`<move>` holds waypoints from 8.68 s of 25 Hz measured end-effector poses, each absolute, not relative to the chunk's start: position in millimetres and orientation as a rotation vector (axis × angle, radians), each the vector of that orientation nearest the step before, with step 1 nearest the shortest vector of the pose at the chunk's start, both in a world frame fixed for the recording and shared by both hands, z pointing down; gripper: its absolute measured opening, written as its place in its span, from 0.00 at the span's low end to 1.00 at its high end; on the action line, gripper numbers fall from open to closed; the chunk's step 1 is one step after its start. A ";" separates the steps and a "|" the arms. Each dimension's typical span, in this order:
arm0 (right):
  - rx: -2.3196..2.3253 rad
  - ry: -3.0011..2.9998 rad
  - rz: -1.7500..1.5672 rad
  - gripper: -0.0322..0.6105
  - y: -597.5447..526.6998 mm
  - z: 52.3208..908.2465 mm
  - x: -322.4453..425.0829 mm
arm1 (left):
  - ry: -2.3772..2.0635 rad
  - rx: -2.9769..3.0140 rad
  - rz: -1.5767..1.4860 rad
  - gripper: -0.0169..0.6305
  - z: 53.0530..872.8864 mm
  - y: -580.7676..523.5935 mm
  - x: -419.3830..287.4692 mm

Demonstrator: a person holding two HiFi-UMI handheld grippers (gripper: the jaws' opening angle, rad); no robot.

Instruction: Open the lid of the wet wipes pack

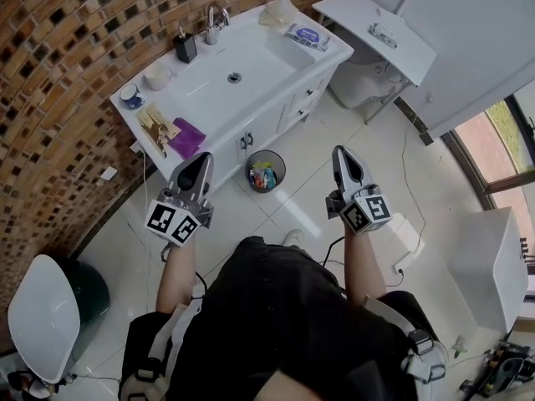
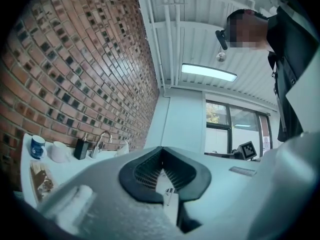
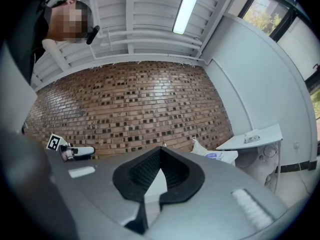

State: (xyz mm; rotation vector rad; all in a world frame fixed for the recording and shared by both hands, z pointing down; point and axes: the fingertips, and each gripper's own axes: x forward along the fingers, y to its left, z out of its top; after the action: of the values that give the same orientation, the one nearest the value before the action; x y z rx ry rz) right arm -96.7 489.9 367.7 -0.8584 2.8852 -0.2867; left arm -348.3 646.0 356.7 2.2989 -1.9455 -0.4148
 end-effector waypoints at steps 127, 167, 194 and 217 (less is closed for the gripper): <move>-1.154 2.752 -0.267 0.06 -147.0 399.8 247.2 | -1.449 2.600 -0.214 0.02 400.9 -90.4 24.4; -1.266 2.889 -0.126 0.06 -370.8 409.4 158.1 | -1.350 2.654 -0.339 0.02 404.0 -335.9 -65.0; -1.047 3.026 -0.010 0.06 -507.0 415.3 109.1 | -1.534 2.616 -0.263 0.02 394.0 -432.9 -91.9; -0.884 3.196 -0.171 0.06 -524.6 496.1 93.8 | -1.549 2.462 -0.065 0.02 484.9 -453.8 -78.0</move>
State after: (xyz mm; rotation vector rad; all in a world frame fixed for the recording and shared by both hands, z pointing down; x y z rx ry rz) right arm 93.8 -524.6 496.1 -0.8836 3.1963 -0.1711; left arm -78.0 -453.8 484.9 2.4615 -1.5491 -0.0650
